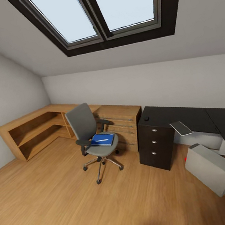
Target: In the bedroom, organize the workspace by keeping the computer under the desk, ensuring the monitor is on the desk, placing the keyboard on the desk next to the monitor, placing the mouse on the desk next to the keyboard, moving the folder from the swivel chair onto the desk next to the mouse, stacking the notebook on top of the folder with the pen on top of the notebook, and positioning the swivel chair next to the desk.
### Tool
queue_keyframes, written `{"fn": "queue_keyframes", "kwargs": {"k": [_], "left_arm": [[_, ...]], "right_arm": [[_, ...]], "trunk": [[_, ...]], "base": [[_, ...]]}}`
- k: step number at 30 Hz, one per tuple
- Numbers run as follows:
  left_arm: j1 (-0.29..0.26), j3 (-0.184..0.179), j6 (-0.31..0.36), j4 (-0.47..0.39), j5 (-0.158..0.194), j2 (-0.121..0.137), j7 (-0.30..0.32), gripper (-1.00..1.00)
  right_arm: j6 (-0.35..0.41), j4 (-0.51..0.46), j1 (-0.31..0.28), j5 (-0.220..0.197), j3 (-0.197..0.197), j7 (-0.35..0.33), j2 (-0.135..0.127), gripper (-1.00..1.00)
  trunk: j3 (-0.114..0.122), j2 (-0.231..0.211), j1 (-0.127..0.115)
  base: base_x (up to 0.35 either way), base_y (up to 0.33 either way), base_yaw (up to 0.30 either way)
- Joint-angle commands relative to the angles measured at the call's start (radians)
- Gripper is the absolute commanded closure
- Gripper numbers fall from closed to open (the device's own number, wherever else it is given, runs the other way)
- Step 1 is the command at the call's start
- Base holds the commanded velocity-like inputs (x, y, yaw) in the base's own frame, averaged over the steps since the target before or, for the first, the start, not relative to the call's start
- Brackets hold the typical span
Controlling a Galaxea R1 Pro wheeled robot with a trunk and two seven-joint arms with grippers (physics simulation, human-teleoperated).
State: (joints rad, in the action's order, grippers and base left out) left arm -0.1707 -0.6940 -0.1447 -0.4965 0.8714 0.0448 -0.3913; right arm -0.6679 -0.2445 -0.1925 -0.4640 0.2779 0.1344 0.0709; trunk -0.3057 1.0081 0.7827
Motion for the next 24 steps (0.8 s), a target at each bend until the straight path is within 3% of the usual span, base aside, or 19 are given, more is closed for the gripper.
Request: {"fn": "queue_keyframes", "kwargs": {"k": [1,11,24], "left_arm": [[-0.001,-0.009,-0.006,-0.001,0.011,0.001,-0.006,-1.0],[-0.001,-0.009,-0.006,-0.001,0.009,0.001,-0.006,-1.0],[-0.001,-0.009,-0.006,-0.001,0.009,0.001,-0.006,-1.0]], "right_arm": [[-0.002,0.001,-0.001,-0.001,0.009,0.009,0.0,-1.0],[-0.002,0.003,-0.001,-0.001,0.009,0.009,-0.001,-1.0],[-0.002,0.004,-0.001,-0.001,0.009,0.009,-0.002,-1.0]], "trunk": [[0.0,0.001,0.001],[0.016,0.001,0.001],[0.036,0.001,0.001]], "base": [[0.322,-0.038,0.013],[0.297,-0.08,0.005],[0.229,-0.182,0.0]]}}
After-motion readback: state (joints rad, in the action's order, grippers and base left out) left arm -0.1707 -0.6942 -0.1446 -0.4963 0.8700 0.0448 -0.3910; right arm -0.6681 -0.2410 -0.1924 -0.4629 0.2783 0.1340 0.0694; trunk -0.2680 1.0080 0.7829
